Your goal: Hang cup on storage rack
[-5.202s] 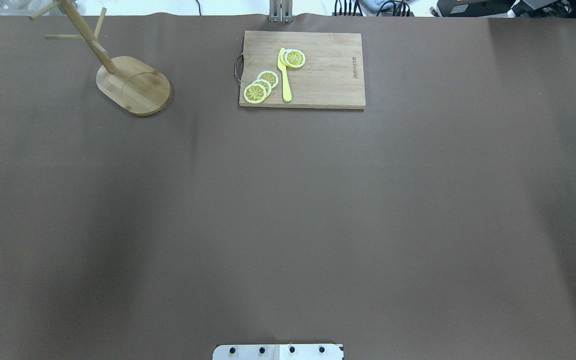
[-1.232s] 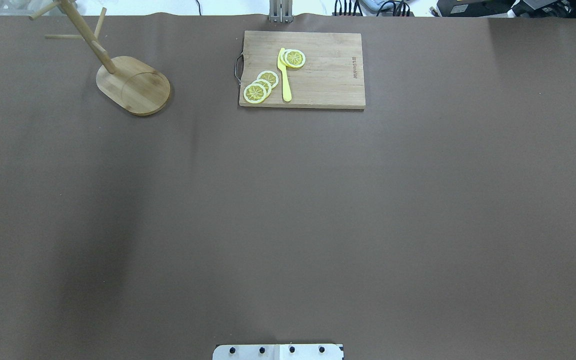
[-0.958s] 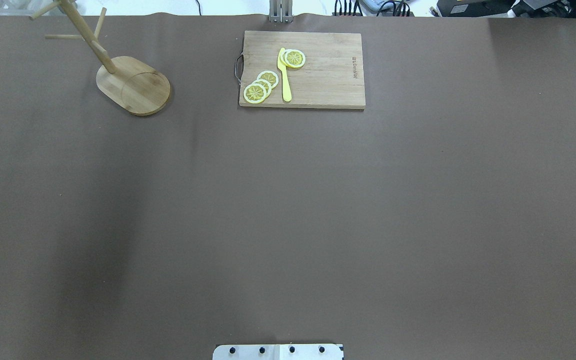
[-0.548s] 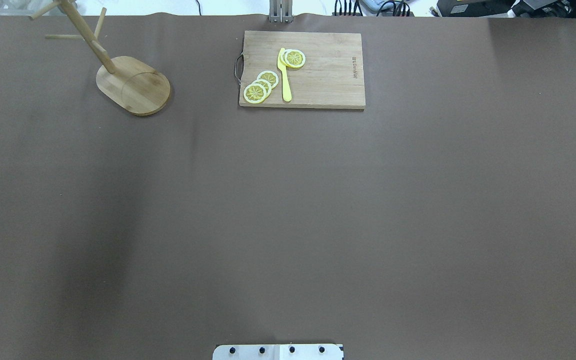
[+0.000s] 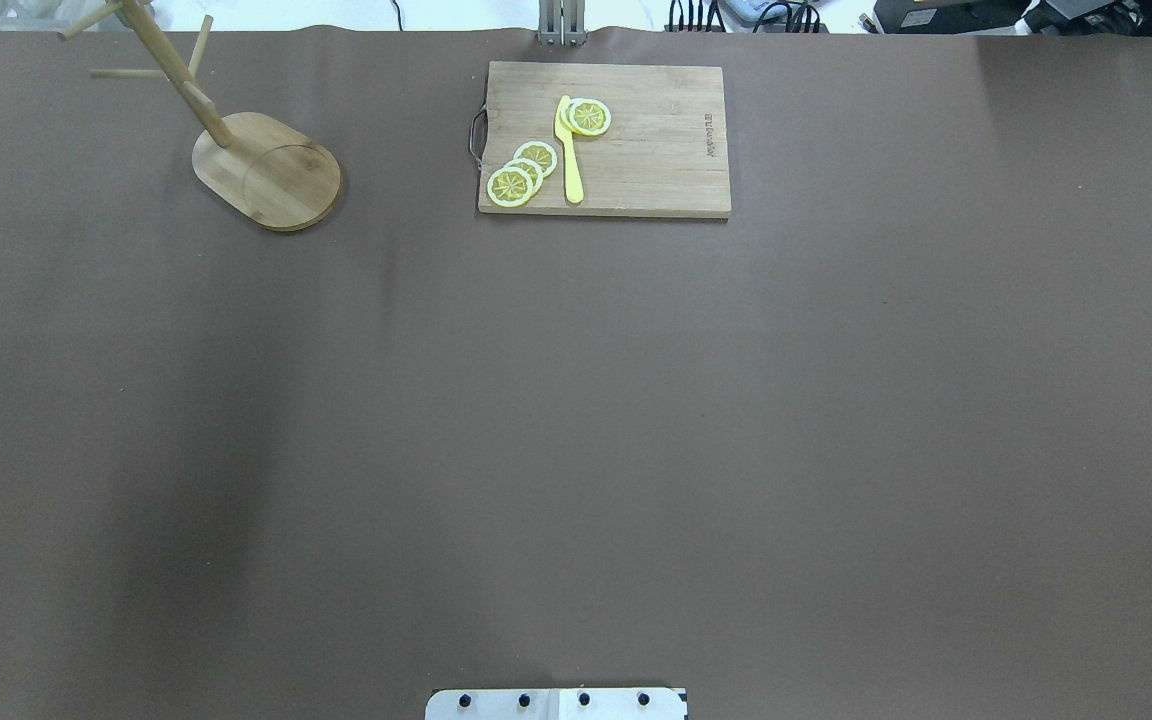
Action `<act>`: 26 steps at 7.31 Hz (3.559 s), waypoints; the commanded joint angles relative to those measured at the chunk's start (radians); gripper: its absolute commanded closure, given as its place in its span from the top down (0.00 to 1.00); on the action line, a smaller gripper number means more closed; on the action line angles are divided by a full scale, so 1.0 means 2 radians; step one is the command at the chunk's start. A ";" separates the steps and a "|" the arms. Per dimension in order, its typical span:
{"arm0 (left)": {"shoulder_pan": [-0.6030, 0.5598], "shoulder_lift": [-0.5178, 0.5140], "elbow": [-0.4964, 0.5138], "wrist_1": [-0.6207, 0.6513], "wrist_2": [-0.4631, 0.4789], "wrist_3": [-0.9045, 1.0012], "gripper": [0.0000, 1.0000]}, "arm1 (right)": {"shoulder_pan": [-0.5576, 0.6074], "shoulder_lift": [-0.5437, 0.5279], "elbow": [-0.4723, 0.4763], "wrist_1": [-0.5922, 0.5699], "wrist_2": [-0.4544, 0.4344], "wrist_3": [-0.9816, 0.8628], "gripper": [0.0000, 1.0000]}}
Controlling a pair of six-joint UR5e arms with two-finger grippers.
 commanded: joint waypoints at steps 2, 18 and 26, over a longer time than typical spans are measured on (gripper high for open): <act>0.000 -0.001 0.000 0.001 0.000 0.000 0.99 | -0.005 0.006 0.000 0.000 0.001 0.002 0.00; 0.003 -0.005 0.003 0.002 -0.026 -0.047 0.99 | -0.382 0.379 0.329 -0.467 -0.168 0.681 0.00; 0.005 -0.005 0.007 0.002 -0.025 -0.046 0.99 | -0.526 0.623 0.114 -0.453 -0.287 0.681 0.00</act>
